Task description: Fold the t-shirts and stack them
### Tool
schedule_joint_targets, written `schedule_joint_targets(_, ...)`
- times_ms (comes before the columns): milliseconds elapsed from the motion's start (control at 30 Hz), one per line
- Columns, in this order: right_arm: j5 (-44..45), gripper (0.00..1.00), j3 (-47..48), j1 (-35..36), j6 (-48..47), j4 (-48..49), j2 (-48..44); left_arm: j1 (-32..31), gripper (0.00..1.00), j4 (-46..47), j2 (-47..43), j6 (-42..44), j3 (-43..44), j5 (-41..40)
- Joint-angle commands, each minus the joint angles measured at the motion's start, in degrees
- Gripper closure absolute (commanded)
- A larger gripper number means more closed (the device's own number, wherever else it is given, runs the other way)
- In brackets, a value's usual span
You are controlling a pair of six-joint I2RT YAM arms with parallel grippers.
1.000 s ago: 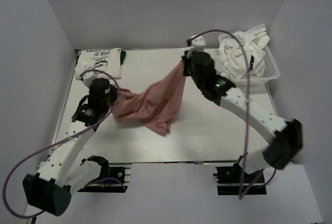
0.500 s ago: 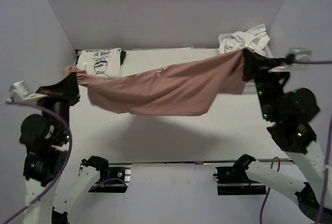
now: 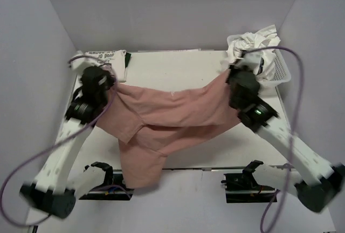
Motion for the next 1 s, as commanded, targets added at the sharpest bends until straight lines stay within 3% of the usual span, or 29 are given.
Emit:
schedule_joint_targets(0, -2.0, 1.00, -4.7, -5.3, 10.1, -7.7, 12.8, 0.4, 0.77, -3.8, 12.4, -1.9, -3.5, 1.1)
schedule_joint_targets(33, -4.9, 1.00, -6.0, -8.0, 13.3, -8.1, 14.8, 0.4, 0.58, -3.8, 15.6, -1.9, -4.2, 2.6)
schedule_joint_targets(67, -7.6, 0.89, -5.8, -10.0, 15.5, -8.8, 19.0, 0.9, 0.32, -7.2, 19.0, -1.9, -2.9, 3.1)
schedule_joint_targets(100, -9.0, 0.68, -5.1, -11.0, 16.6, -12.9, 23.1, 0.9, 0.01, -10.4, 26.0, -3.3, -1.1, 3.1)
schedule_joint_targets(133, -11.5, 0.47, -2.0, -13.2, 19.2, -14.7, 24.8, 0.9, 0.00, -14.0, 29.2, -4.8, 3.2, 2.0)
schedule_joint_targets(167, -12.7, 0.10, -1.0, -13.5, 19.6, -17.9, 28.2, 0.9, 0.00, -17.4, 31.9, -6.4, 5.1, 0.9)
schedule_joint_targets(200, -13.9, 0.10, 0.8, -13.9, 20.1, -19.3, 29.6, 1.5, 0.00, -21.5, 33.8, -7.4, 6.4, 0.2)
schedule_joint_targets(300, -15.7, 0.10, 1.1, -14.3, 21.9, -21.9, 32.1, 1.5, 0.00, -18.0, 33.5, -7.9, 4.2, 2.3)
schedule_joint_targets(533, -27.5, 0.10, -8.5, -14.2, 33.0, -22.3, 25.3, 1.5, 0.00, -14.6, 18.1, -14.8, -18.9, 4.2)
schedule_joint_targets(733, -33.7, 0.10, -16.3, -14.3, 34.7, -15.6, 19.8, 3.1, 0.00, -14.6, 8.9, -22.1, -33.8, 6.0)
schedule_joint_targets(833, -35.1, 0.10, -16.5, -14.2, 34.1, -14.7, 19.2, 3.7, 0.00, -9.7, 5.6, -23.0, -37.6, 5.4)
schedule_joint_targets(900, -36.0, 0.10, -17.0, -14.2, 34.1, -14.7, 18.9, 4.2, 0.10, -7.8, 6.2, -22.2, -38.1, 4.8)
schedule_joint_targets(967, -36.1, 0.10, -17.8, -14.2, 34.3, -14.9, 18.8, 4.2, 0.11, -8.5, 8.0, -22.7, -38.1, 3.5)
